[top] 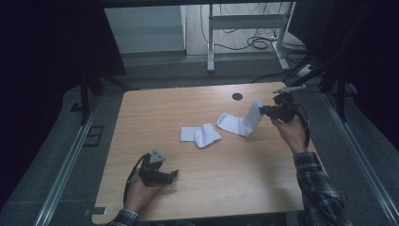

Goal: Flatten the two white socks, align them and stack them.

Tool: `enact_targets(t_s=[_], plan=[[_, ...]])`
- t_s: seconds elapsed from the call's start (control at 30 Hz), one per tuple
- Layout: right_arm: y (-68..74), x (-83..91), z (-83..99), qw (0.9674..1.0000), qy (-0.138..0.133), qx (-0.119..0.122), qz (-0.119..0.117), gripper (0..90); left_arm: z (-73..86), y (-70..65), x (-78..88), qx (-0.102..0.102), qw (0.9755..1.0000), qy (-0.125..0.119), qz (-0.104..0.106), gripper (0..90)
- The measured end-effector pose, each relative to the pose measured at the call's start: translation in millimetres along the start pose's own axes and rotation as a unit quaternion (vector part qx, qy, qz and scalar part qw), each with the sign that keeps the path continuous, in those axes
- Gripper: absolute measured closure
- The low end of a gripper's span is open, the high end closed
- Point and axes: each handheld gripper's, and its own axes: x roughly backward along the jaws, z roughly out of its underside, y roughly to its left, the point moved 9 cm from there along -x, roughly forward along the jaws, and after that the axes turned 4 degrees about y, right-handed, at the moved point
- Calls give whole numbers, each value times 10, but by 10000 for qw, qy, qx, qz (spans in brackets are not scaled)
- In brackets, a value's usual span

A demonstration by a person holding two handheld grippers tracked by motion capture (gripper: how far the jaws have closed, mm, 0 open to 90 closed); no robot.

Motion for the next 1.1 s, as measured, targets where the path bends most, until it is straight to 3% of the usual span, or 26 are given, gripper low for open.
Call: enact_targets(t_s=[0.17, 0.43, 0.67, 0.77, 0.93, 1.03, 1.1], plan=[[-263, -42, 326, 9995, 160, -208, 148, 779, -7, -4, -6, 40, 10000, -23, -16, 99], [-533, -159, 838, 9972, 418, -608, 118, 773, -8, -1, -5, 24, 10000, -8, -27, 99], [-663, -277, 1212, 9949, 817, -472, 358, 733, -18, 0, -13, 5, 10000, -1, -22, 100], [-686, -291, 1256, 9945, 881, -431, 378, 690, -20, -1, -15, 11, 10000, -1, -19, 100], [-726, -217, 1202, 9963, 607, -411, 440, 574, -34, 2, -20, 64, 10000, 3, -37, 105], [-752, -199, 1213, 9968, 537, -350, 480, 545, -72, 4, -23, 158, 9998, 102, -69, 142], [-765, -189, 1230, 9967, 539, -359, 484, 528, -128, -14, -28, 161, 9998, 102, 44, 206]])
